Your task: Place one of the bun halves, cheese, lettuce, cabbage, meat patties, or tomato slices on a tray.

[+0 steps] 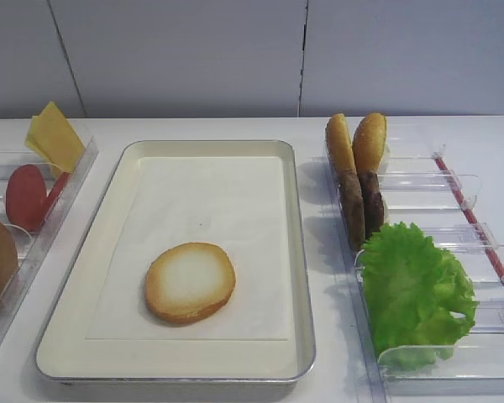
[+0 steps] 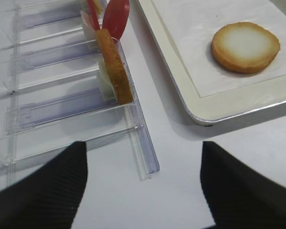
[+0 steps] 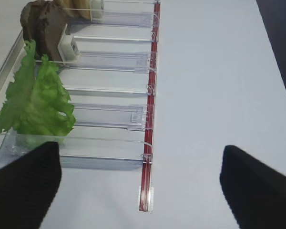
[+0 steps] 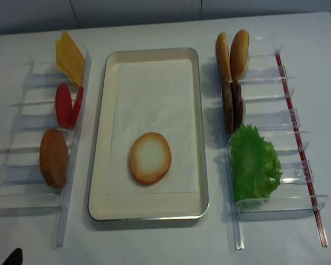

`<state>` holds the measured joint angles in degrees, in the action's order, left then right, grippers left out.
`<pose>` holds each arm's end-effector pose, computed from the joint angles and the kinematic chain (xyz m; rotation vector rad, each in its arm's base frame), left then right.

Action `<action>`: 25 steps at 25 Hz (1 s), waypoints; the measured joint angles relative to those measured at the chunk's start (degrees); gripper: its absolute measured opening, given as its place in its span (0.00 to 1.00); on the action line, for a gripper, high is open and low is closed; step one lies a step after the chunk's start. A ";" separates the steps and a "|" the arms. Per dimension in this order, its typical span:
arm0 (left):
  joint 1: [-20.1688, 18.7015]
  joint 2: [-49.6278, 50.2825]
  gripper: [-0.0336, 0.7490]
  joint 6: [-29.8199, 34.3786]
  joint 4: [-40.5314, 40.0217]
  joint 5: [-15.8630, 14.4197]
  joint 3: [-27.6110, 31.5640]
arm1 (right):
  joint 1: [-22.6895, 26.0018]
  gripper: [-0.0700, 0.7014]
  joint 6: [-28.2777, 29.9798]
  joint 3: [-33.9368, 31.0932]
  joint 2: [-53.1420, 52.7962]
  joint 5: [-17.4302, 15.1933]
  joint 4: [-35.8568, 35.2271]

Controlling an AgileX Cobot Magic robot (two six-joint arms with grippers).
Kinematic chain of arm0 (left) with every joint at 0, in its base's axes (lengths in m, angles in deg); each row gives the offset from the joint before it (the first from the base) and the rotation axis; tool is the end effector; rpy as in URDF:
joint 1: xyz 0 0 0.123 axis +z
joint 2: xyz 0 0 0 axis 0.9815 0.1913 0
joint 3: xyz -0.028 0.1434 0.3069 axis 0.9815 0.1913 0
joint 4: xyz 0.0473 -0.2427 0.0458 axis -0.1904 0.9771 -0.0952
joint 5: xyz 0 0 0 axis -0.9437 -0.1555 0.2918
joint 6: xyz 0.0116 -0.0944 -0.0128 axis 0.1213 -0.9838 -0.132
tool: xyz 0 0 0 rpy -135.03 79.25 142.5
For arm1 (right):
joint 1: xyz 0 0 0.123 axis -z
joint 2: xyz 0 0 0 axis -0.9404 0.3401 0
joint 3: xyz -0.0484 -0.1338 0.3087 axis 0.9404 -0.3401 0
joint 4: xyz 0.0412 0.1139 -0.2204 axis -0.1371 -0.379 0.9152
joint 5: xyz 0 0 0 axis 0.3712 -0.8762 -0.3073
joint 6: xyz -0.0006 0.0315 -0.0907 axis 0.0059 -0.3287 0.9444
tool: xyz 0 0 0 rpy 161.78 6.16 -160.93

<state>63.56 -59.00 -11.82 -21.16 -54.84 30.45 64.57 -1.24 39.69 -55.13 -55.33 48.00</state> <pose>-0.0601 0.0232 0.2600 0.2377 2.1583 -0.0899 -0.0472 -0.0021 0.2661 -0.0492 2.1935 0.1204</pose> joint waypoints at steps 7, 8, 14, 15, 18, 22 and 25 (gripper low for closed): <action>0.00 0.00 0.64 0.02 0.00 0.00 0.00 | 0.00 0.99 0.09 0.00 0.00 0.00 0.00; 0.00 0.00 0.64 0.02 0.00 0.00 0.00 | 0.00 0.99 0.09 0.00 0.00 0.00 0.00; 0.53 0.00 0.64 0.02 0.00 0.00 0.00 | 0.00 0.99 0.09 0.00 0.00 -0.11 0.00; 1.41 0.00 0.64 0.02 0.00 0.00 0.00 | 0.00 0.99 0.09 0.00 0.00 -0.11 0.00; 4.63 0.00 0.64 0.02 0.00 0.09 0.00 | 0.00 0.99 0.09 0.00 0.00 -0.11 0.00; 10.85 0.00 0.64 0.02 0.00 0.09 0.00 | 0.00 0.99 0.09 0.00 0.00 -0.11 0.00; 14.75 0.00 0.64 0.02 0.00 0.11 0.00 | 0.00 0.99 0.09 0.00 0.00 -0.11 0.00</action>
<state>78.32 -59.00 -11.80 -21.16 -54.74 30.45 64.57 -1.14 39.69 -55.13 -55.44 48.00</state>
